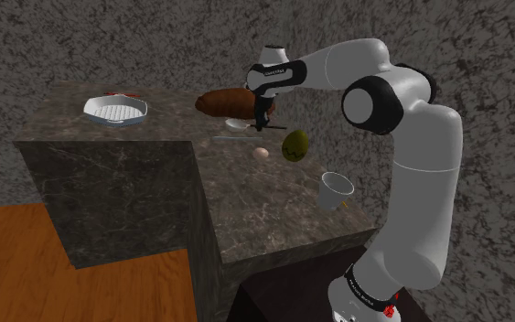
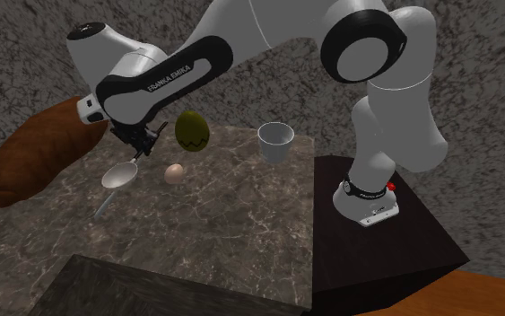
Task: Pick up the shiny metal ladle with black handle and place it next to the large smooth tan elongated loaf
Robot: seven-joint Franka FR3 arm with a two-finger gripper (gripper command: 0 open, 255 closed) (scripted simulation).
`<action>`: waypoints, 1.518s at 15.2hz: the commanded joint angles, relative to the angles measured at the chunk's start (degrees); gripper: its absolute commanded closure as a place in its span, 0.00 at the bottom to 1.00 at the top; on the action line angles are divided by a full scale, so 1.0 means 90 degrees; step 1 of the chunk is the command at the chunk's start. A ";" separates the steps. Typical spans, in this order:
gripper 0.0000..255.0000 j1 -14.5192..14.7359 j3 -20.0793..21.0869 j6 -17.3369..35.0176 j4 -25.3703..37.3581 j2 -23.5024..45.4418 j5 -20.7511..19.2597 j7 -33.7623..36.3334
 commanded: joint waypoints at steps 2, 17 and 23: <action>1.00 -0.0013 0.0022 0.0241 -0.0152 0.0091 0.0038 -0.0009; 1.00 -0.0112 0.0177 0.1248 -0.0587 0.0693 0.0269 -0.0057; 1.00 -0.0122 0.0190 0.1311 -0.0604 0.0741 0.0286 -0.0061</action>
